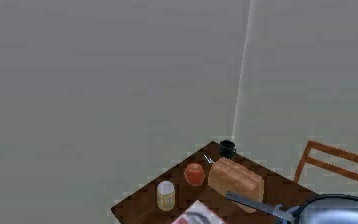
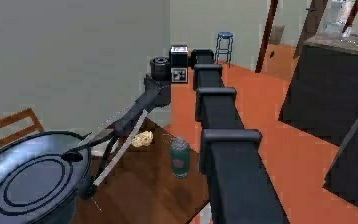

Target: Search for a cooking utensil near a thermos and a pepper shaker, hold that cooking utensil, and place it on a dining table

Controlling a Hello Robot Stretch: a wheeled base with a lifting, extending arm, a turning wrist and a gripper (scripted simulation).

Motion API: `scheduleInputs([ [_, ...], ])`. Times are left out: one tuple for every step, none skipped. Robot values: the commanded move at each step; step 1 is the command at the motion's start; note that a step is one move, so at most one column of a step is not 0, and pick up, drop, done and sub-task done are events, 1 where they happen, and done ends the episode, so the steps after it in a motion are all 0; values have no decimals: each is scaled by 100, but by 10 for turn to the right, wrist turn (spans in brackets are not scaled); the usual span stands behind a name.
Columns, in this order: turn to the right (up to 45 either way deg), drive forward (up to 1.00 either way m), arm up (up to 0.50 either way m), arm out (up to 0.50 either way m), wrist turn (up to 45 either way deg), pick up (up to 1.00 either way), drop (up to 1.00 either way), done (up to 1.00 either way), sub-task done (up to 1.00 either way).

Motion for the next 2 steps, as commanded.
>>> scheduleInputs([
  [0, 0, 0, 0, 390, 0, 0, 0, 0],
  [0, 0, -14, 0, 0, 0, 0, 0, 0],
])
